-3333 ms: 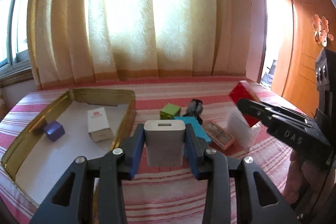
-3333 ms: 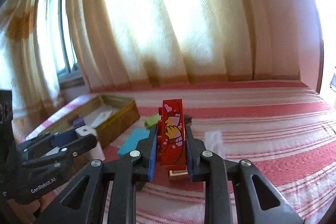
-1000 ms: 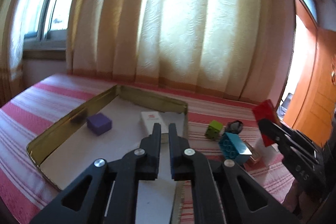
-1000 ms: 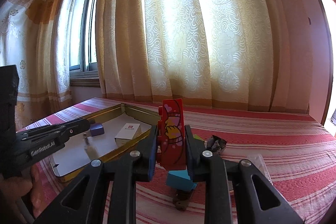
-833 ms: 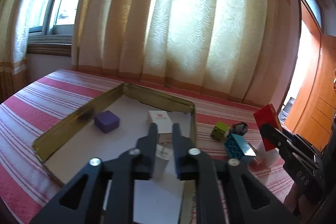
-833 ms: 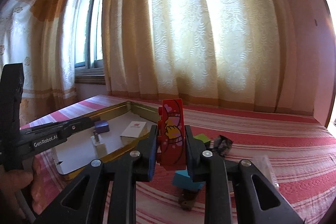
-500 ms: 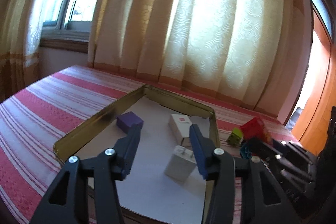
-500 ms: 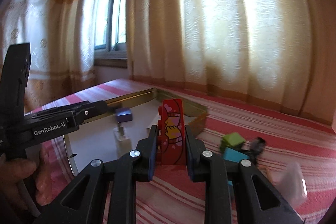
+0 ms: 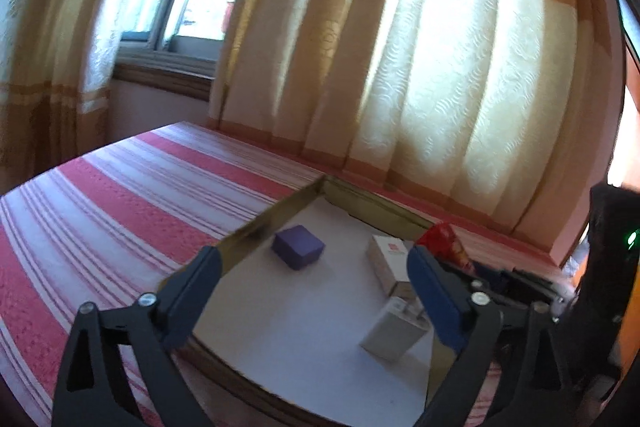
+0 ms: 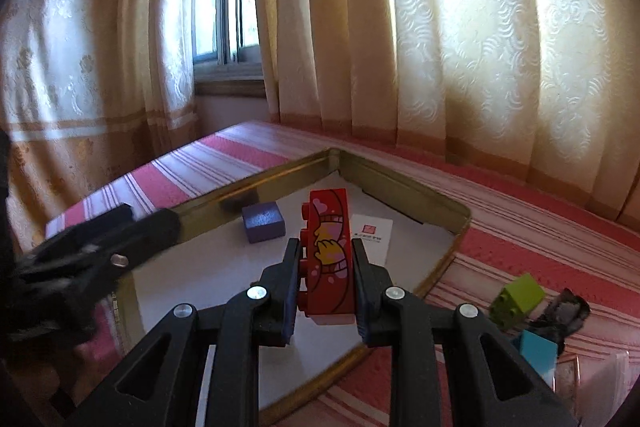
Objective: Organize rigid objects
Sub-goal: 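Release the white plug and red box into the tray with both grippers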
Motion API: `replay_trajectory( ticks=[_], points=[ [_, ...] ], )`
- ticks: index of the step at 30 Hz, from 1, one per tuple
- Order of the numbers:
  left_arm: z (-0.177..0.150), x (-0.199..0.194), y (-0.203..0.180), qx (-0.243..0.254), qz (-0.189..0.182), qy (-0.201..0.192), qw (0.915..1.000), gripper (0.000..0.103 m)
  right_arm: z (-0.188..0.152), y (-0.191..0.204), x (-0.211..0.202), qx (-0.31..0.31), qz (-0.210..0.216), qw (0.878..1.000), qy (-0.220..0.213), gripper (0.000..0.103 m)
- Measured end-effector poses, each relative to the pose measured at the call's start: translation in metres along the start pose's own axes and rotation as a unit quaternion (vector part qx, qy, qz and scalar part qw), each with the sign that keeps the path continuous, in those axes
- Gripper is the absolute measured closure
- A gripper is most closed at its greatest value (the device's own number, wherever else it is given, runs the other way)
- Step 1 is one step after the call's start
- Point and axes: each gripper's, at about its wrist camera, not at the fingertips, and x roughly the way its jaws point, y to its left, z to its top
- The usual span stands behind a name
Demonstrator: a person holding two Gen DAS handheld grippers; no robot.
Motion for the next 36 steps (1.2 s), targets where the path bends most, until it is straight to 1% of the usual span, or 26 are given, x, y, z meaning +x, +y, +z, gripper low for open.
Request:
replay_trajectory(
  ticks=[2,4,8,11,14,16,17,18,19,21,23,25,27,32,36],
  points=[
    [0.0,-0.001,0.009,-0.02,-0.002,-0.002,0.9998,0.004,0.0,0.008,0.009,-0.012,-0.004,1.0,0.01,0.078],
    [0.0,0.0,0.013,-0.03,-0.003,0.0,0.9995,0.004,0.002,0.016,0.017,-0.025,-0.007,0.999,0.021,0.078],
    [0.0,0.001,0.017,-0.04,-0.003,-0.001,0.9992,0.004,0.008,0.031,0.027,-0.045,0.001,0.999,0.026,0.078],
    [-0.001,0.002,0.018,-0.044,0.0,0.002,0.999,0.004,0.011,0.04,0.034,-0.057,-0.002,0.998,0.03,0.078],
    [-0.001,-0.001,0.02,-0.048,0.004,-0.005,0.9988,0.004,0.012,0.041,0.041,-0.041,0.015,0.998,0.042,0.078],
    [-0.001,-0.002,0.021,-0.051,0.001,-0.008,0.9986,0.004,0.013,0.045,0.045,-0.043,0.041,0.997,0.048,0.078],
    [-0.001,-0.002,0.022,-0.056,0.004,-0.008,0.9984,0.002,0.013,0.049,0.044,-0.05,0.042,0.997,0.047,0.078],
    [-0.001,-0.002,0.025,-0.062,0.003,-0.007,0.998,0.001,0.014,0.052,0.042,-0.056,0.034,0.997,0.041,0.078],
    [-0.001,-0.002,0.026,-0.065,0.002,-0.007,0.9979,0.001,0.015,0.054,0.042,-0.059,0.029,0.997,0.039,0.076],
    [-0.001,-0.001,0.025,-0.064,0.003,-0.006,0.9979,0.001,0.016,0.055,0.04,-0.066,0.021,0.997,0.037,0.063],
    [-0.001,-0.001,0.023,-0.06,0.007,-0.005,0.9982,0.001,0.017,0.055,0.037,-0.068,0.004,0.997,0.027,0.036],
    [0.0,0.0,0.023,-0.059,0.008,-0.002,0.9982,0.001,0.019,0.05,0.029,-0.061,-0.009,0.998,0.009,0.027],
    [0.0,0.001,0.025,-0.063,0.005,0.001,0.998,0.0,0.02,0.044,0.024,-0.053,-0.013,0.998,-0.001,0.027],
    [-0.001,0.003,0.028,-0.07,0.012,0.004,0.9975,0.0,0.014,0.024,0.007,-0.026,-0.022,0.999,-0.013,0.026],
    [0.0,0.005,0.022,-0.055,0.021,0.011,0.9982,0.0,0.006,0.005,-0.003,0.003,-0.034,0.999,-0.017,0.026]
  ],
)
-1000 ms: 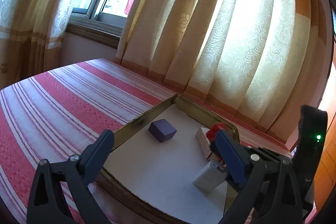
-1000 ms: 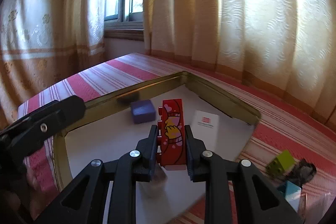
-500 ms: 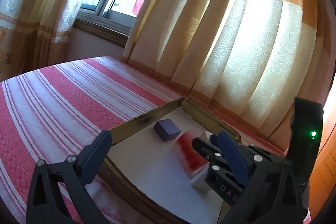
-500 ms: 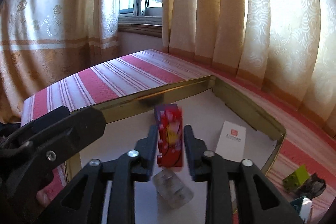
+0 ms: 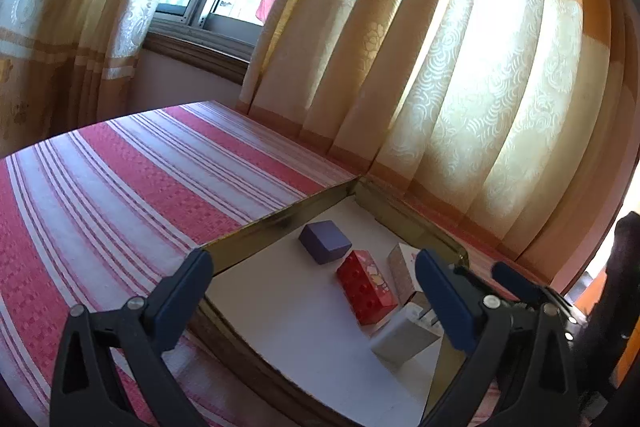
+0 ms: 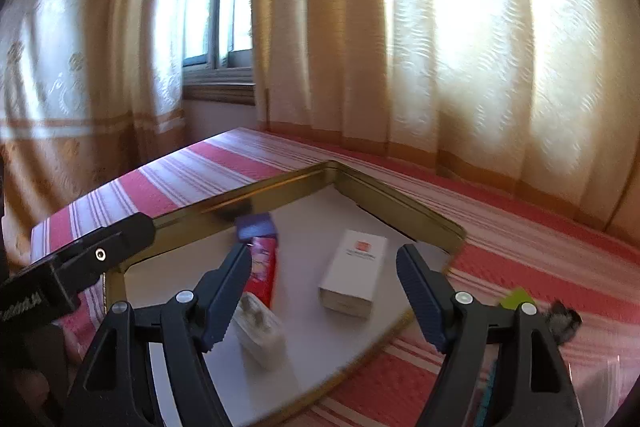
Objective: Organize rigid objects
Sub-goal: 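Release the white plug and red box into the tray with both grippers, then grasp the blue toy brick with the left gripper while the right gripper grasps the clear plastic case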
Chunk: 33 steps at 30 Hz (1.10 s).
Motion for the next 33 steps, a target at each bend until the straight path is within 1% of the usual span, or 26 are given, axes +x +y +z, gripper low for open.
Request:
replay_trajectory(
  ticks=[3,6,11,17,20,23,25,27,28,30,33],
  points=[
    [-0.001,0.0,-0.006,0.017,0.008,-0.001,0.9998,0.0,-0.006,-0.011,-0.006,0.017,-0.002,1.0,0.003,0.026],
    [-0.002,-0.003,-0.013,0.036,0.02,-0.009,0.9991,0.0,-0.011,-0.017,-0.012,0.02,-0.006,1.0,0.003,0.026],
    [-0.007,-0.012,-0.032,0.077,0.027,-0.034,0.9961,0.0,-0.02,-0.024,-0.02,0.019,-0.014,1.0,0.002,0.026],
    [-0.019,-0.016,-0.064,0.121,0.008,-0.03,0.9922,0.0,-0.029,-0.038,-0.037,0.019,-0.036,0.999,-0.006,0.026],
    [-0.023,-0.021,-0.082,0.139,-0.006,-0.034,0.9897,0.0,-0.037,-0.055,-0.055,0.019,-0.061,0.998,-0.016,0.026],
    [-0.029,-0.023,-0.104,0.159,-0.026,-0.027,0.9865,0.0,-0.046,-0.081,-0.078,0.033,-0.099,0.994,-0.024,0.026],
    [-0.036,-0.021,-0.125,0.181,-0.041,-0.016,0.9825,0.0,-0.052,-0.104,-0.094,0.053,-0.134,0.989,-0.029,0.026],
    [-0.043,-0.017,-0.142,0.197,-0.057,0.002,0.9787,0.0,-0.056,-0.125,-0.102,0.072,-0.168,0.983,-0.024,0.026],
    [-0.048,-0.012,-0.154,0.21,-0.065,0.015,0.9754,0.0,-0.058,-0.138,-0.105,0.085,-0.187,0.979,-0.02,0.026],
    [-0.059,-0.003,-0.173,0.236,-0.067,0.033,0.969,0.0,-0.063,-0.157,-0.109,0.109,-0.202,0.973,-0.015,0.026],
    [-0.073,0.012,-0.198,0.268,-0.07,0.059,0.9591,0.0,-0.07,-0.181,-0.115,0.14,-0.215,0.967,-0.003,0.026]
  ],
)
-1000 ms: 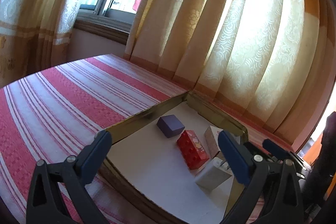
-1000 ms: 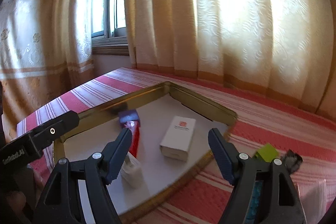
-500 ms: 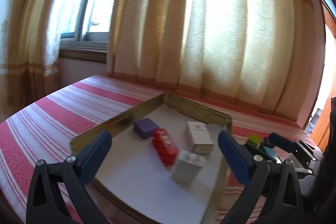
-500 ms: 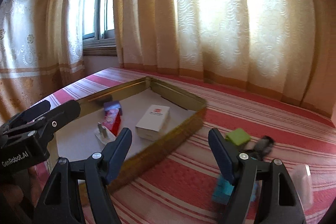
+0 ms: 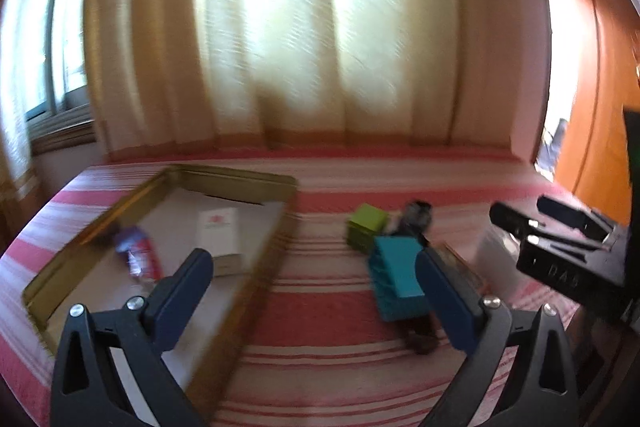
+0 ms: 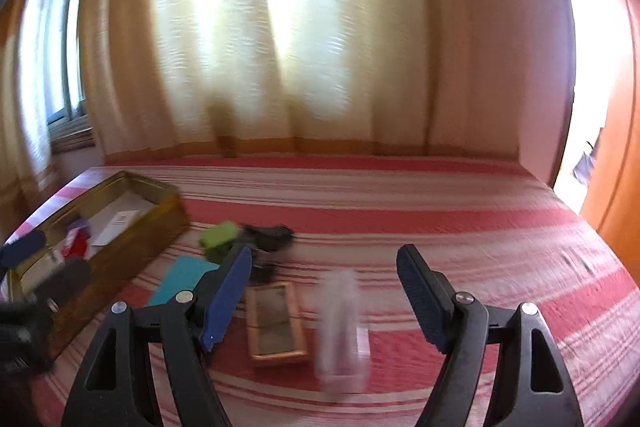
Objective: Organize rigid objects
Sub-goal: 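Grasp the blue toy brick with the left gripper while the right gripper grasps the clear plastic case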
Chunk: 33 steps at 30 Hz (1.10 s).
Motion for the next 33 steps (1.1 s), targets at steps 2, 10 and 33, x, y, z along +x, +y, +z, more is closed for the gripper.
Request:
replay_trajectory(
  ticks=[2,10,33],
  points=[
    [-0.001,0.009,-0.013,0.01,-0.002,0.011,0.9999,0.0,-0.002,-0.009,0.003,0.004,-0.007,1.0,0.009,0.026],
    [-0.004,0.036,-0.041,0.036,-0.024,0.071,0.9965,0.0,-0.009,-0.021,0.012,0.024,0.017,0.999,0.034,0.026],
    [-0.003,0.057,-0.043,0.024,-0.071,0.12,0.99,0.062,-0.015,-0.009,0.058,0.0,0.074,0.986,0.151,0.075]
  ],
)
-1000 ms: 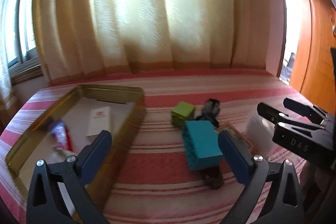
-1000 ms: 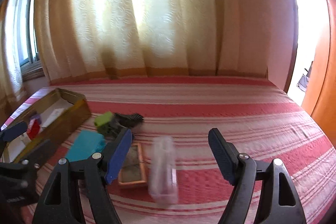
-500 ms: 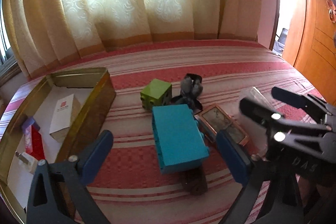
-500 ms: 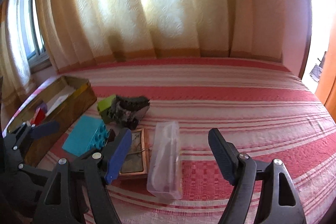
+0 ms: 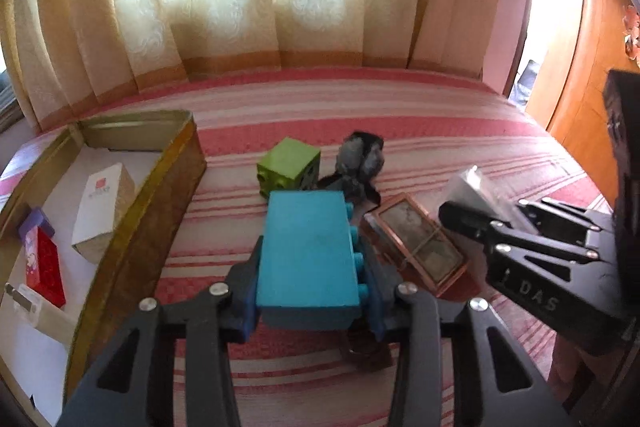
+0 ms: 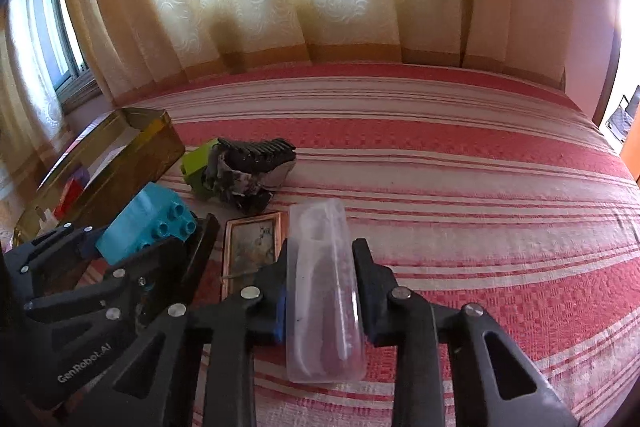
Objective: Organize rigid objects
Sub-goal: 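Grasp the blue toy brick with the left gripper while the right gripper grasps the clear plastic case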
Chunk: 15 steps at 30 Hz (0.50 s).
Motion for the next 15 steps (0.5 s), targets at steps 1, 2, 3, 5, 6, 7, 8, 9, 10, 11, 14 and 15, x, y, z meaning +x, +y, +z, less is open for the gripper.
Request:
replay_trajectory(
  ticks=[1,2,3,5,6,7,8,9,10,11,14,15],
  points=[
    [0.0,-0.002,0.0,0.002,0.002,-0.006,1.0,0.062,0.0,0.0,-0.002,0.001,0.001,1.0,-0.005,0.075],
    [-0.001,-0.005,-0.002,0.005,0.005,-0.015,0.9999,0.062,0.0,0.0,-0.004,0.001,0.001,1.0,-0.012,0.075],
    [-0.001,-0.01,-0.003,0.008,0.01,-0.026,0.9996,0.062,-0.001,0.0,-0.008,0.0,0.001,1.0,-0.021,0.075],
    [-0.001,-0.013,-0.003,0.01,0.014,-0.038,0.9991,0.062,-0.002,0.003,-0.018,-0.007,-0.001,0.999,-0.046,0.075],
    [-0.001,-0.015,-0.003,0.01,0.017,-0.045,0.9988,0.062,-0.003,0.004,-0.021,-0.009,-0.007,0.998,-0.056,0.075],
    [-0.002,-0.018,-0.003,0.009,0.019,-0.052,0.9984,0.062,-0.004,0.006,-0.025,-0.013,-0.009,0.998,-0.066,0.075],
    [-0.002,-0.021,-0.002,0.008,0.02,-0.059,0.9981,0.062,-0.004,0.008,-0.028,-0.017,-0.01,0.997,-0.074,0.076],
    [-0.002,-0.023,-0.001,0.007,0.021,-0.064,0.9977,0.062,-0.005,0.009,-0.031,-0.019,-0.012,0.996,-0.083,0.075],
    [-0.002,-0.026,0.0,0.005,0.024,-0.074,0.997,0.062,-0.006,0.009,-0.033,-0.021,-0.012,0.996,-0.089,0.075],
    [-0.002,-0.028,0.001,0.004,0.025,-0.08,0.9965,0.062,-0.006,0.01,-0.036,-0.022,-0.008,0.995,-0.096,0.076],
    [-0.004,-0.038,0.002,0.001,0.03,-0.107,0.9938,0.062,-0.008,0.01,-0.044,-0.022,-0.001,0.993,-0.118,0.075],
    [-0.005,-0.042,0.002,0.0,0.032,-0.117,0.9927,0.062,-0.009,0.009,-0.048,-0.022,0.003,0.992,-0.127,0.076]
  ],
)
